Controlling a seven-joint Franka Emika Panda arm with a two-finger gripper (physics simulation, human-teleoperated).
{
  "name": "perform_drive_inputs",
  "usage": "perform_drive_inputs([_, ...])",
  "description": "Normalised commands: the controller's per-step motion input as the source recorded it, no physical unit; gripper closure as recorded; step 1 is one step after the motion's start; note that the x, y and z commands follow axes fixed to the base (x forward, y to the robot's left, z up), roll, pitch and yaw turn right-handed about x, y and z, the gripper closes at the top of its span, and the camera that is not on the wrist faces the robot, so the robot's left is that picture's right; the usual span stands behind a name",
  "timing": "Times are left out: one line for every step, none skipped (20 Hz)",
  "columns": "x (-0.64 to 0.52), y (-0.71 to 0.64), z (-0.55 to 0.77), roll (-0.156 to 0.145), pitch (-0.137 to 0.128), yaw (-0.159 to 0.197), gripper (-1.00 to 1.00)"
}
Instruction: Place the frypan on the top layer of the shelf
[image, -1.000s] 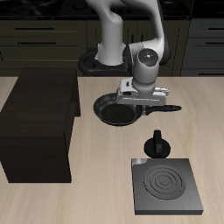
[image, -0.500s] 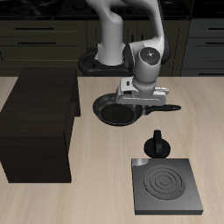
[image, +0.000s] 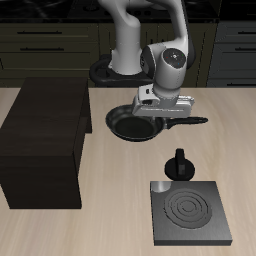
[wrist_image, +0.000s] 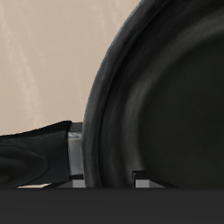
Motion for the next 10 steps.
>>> perform_drive_inputs([0.02,-0.03,0.10,0.021,0.004,0.018,1.00])
perform_drive_inputs([0.03,0.00,0.19,-0.018,-0.037,-0.012,1.00])
perform_drive_inputs([-0.02,-0.05,0.14,0.008,-0.023,0.022,1.00])
perform_drive_inputs([0.03,-0.02,0.16,-0.020,-0.021,-0.002,1.00])
perform_drive_inputs([0.04,-0.01,0.11,-0.010,-0.002,-0.005,1.00])
perform_drive_inputs([-0.01,-0.01,0.16,0.007,-0.013,0.001,1.00])
perform_drive_inputs([-0.04,0.04,0.29,-0.001,-0.064,0.012,1.00])
perform_drive_inputs([-0.01,0.04,0.15,0.002,-0.044,0.015,1.00])
perform_drive_inputs([0.00,0.00,0.07,0.001,0.023,-0.019,1.00])
perform_drive_inputs([-0.02,0.10,0.21,0.013,-0.041,0.019,1.00])
